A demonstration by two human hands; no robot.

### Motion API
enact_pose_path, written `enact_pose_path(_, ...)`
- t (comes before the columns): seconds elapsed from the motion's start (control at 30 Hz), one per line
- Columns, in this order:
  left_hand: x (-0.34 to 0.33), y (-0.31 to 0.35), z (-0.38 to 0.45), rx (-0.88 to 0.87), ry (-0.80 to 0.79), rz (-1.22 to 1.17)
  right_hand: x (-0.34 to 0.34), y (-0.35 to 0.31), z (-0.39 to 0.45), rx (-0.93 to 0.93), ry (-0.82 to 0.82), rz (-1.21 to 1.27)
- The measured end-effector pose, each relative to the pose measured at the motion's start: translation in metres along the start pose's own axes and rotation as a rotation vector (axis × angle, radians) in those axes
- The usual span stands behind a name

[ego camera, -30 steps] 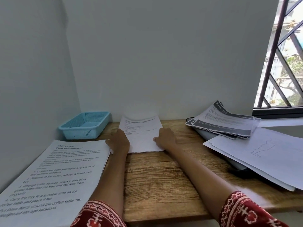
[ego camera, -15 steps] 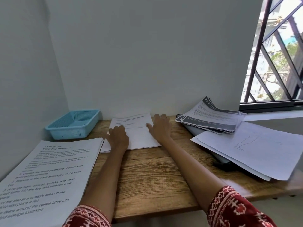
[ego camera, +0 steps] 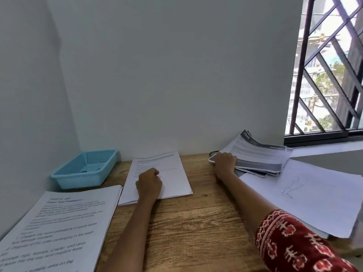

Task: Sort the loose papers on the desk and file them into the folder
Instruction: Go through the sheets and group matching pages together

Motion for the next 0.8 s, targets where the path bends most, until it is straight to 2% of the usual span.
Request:
enact_pose_path(0.1, 0.001, -0.002, 0.003, -0.011, 0.018, -0.049, 0.002, 0.003, 0.007, 0.023, 0.019, 0.033)
enact_pose_path(0.23, 0.003, -0.003, 0.008, 0.070, -0.009, -0.205, 0.017, 0.000, 0.009, 0.017, 0.121, 0.290)
enact_pose_path(0.33, 0.004, -0.003, 0.010, 0.227, -0.110, -0.427, 0.045, -0.024, 0.001, 0.229, 0.108, 0.533)
enact_pose_path(0.37, 0.004, -0.004, 0.009, 0.341, -0.182, -0.570, 0.055, -0.035, -0.006, 0.349, 0.062, 0.617)
enact_pose_path(0.47, 0.003, -0.004, 0.003, 0.758, -0.555, -1.147, 0.077, -0.067, -0.031, 0.626, -0.183, 0.838)
enact_pose_path(0.53, 0.006, -0.005, 0.002, 0.901, -0.747, -1.307, 0.082, -0.082, -0.050, 0.687, -0.434, 1.006)
enact_pose_path(0.57, 0.008, -0.005, 0.000, 0.913, -0.799, -1.288, 0.081, -0.088, -0.058, 0.701, -0.549, 1.064)
enact_pose_path(0.63, 0.015, -0.003, -0.005, 0.831, -0.797, -1.049, 0.076, -0.092, -0.066, 0.723, -0.680, 1.105)
enact_pose_path(0.7, 0.021, -0.002, -0.010, 0.736, -0.675, -0.742, 0.070, -0.089, -0.065, 0.692, -0.698, 1.171)
enact_pose_path(0.73, 0.022, -0.004, -0.009, 0.703, -0.624, -0.691, 0.068, -0.085, -0.062, 0.632, -0.613, 1.217)
enact_pose_path(0.8, 0.023, -0.004, -0.003, 0.630, -0.567, -0.721, 0.060, -0.069, -0.048, 0.452, -0.259, 1.172)
Point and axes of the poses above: each hand's wrist, its own z-axis towards the middle knuckle, its own x-axis out of the back of the hand, y = z × x, the point moved 3 cm from there along z, towards the middle knuckle, and after that the axes turned 10 degrees about x, right-handed, at the moved point
